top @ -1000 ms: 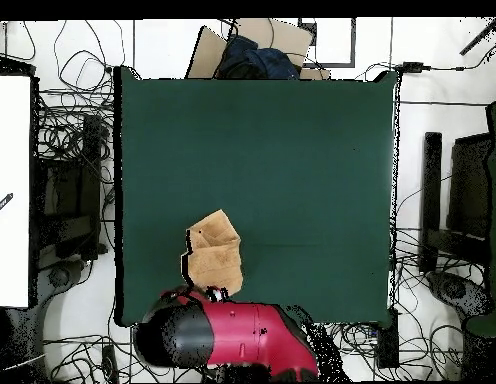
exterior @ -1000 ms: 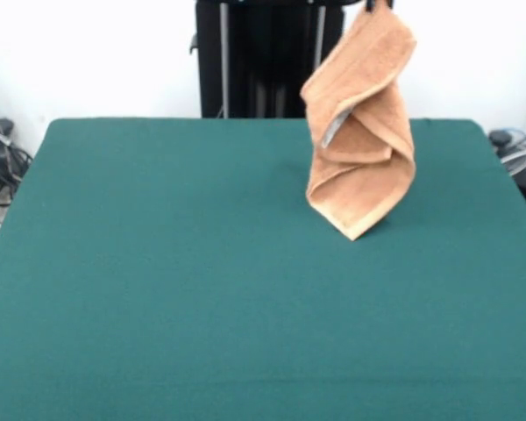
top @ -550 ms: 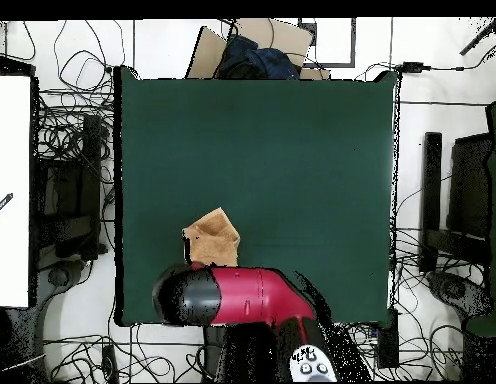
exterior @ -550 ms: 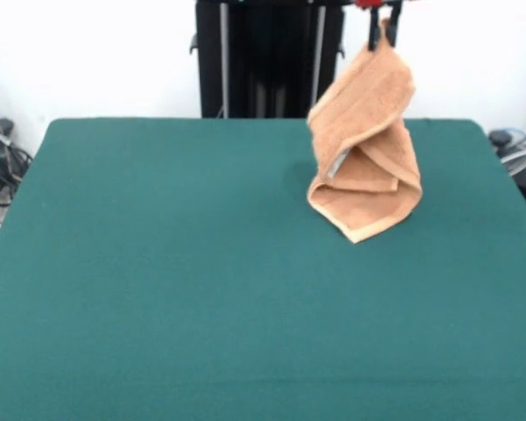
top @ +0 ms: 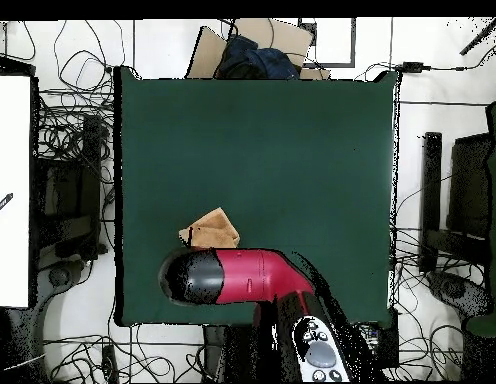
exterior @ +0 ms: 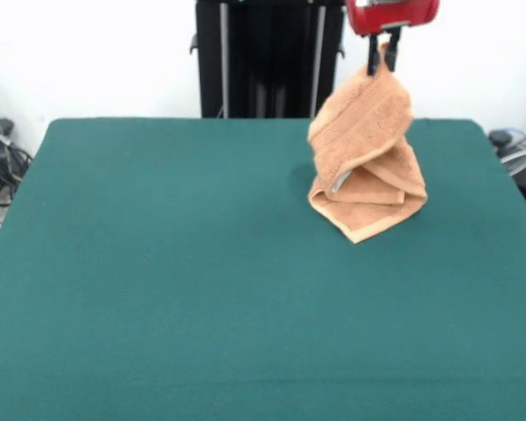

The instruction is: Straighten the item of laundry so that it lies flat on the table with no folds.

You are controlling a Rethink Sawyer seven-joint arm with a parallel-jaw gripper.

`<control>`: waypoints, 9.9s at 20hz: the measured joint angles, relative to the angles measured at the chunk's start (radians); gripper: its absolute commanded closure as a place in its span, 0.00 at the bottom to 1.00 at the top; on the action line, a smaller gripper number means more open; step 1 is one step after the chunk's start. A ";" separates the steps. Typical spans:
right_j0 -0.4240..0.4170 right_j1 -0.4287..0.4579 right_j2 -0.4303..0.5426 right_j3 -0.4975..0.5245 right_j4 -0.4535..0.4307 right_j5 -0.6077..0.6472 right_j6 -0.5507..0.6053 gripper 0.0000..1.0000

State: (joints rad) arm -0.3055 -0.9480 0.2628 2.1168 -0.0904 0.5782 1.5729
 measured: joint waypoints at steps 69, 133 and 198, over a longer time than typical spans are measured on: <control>-0.068 0.124 0.005 -0.330 -0.003 0.194 0.000 1.00; 0.160 -0.023 -0.227 0.102 -0.002 -0.190 0.054 0.00; 0.198 0.217 -0.138 -0.093 -0.002 -0.273 0.054 0.00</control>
State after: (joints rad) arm -0.1073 -0.7312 0.1245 2.0236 -0.0920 0.3052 1.6270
